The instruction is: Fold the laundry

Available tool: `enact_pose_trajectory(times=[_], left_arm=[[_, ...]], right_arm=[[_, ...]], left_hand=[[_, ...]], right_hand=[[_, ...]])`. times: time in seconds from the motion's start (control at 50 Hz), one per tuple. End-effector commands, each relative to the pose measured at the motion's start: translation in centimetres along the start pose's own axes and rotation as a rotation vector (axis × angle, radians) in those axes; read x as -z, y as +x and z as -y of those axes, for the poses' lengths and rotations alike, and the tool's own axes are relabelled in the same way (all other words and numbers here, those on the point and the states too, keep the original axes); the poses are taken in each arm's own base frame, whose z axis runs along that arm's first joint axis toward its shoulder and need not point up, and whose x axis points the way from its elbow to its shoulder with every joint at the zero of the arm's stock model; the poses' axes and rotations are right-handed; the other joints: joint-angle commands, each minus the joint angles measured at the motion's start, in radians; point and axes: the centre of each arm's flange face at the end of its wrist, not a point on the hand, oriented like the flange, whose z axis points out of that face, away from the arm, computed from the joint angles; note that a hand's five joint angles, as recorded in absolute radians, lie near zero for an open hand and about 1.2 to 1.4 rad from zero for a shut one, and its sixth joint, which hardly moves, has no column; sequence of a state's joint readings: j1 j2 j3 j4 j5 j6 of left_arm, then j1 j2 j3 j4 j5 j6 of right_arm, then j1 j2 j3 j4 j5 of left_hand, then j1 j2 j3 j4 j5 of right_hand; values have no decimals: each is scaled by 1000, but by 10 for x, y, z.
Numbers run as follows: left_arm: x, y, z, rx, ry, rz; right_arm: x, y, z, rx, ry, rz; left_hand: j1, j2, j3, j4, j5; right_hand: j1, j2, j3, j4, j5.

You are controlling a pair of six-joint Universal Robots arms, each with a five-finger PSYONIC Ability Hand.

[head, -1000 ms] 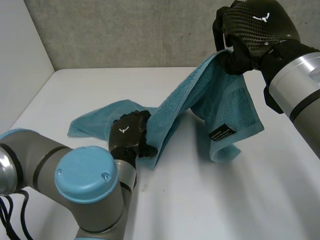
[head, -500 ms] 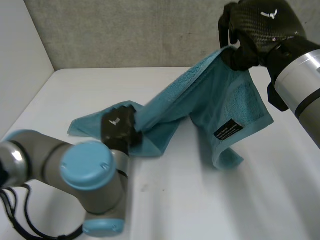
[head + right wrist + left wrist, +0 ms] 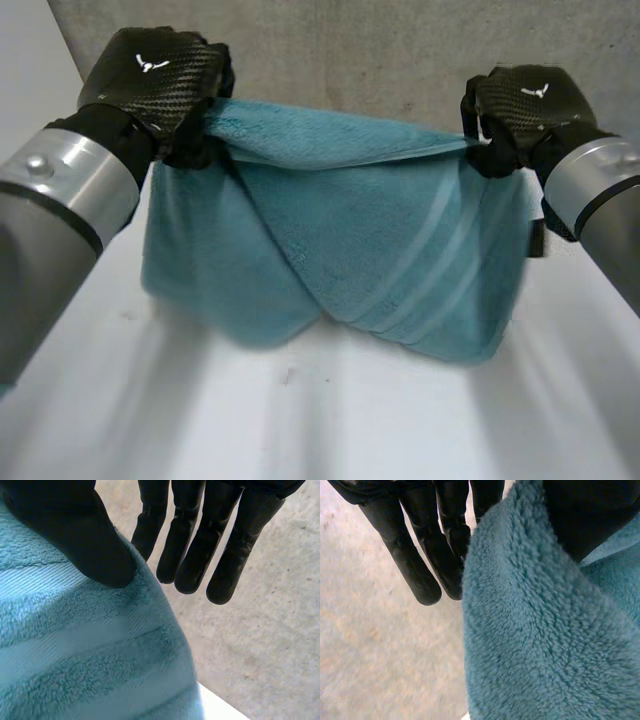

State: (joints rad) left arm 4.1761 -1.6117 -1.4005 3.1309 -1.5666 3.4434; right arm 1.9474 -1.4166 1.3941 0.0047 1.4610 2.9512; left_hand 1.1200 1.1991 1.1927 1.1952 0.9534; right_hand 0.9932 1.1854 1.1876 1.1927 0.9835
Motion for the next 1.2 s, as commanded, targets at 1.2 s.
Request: enact_pose_trajectory(times=[1.2], left_arm=[[59, 86, -168, 256, -474, 229]], right_arm=[[-38, -14, -132, 19, -284, -8]], left_hand=[[-754, -833, -827, -829, -762]], right_hand=[[403, 211, 209, 204, 238]])
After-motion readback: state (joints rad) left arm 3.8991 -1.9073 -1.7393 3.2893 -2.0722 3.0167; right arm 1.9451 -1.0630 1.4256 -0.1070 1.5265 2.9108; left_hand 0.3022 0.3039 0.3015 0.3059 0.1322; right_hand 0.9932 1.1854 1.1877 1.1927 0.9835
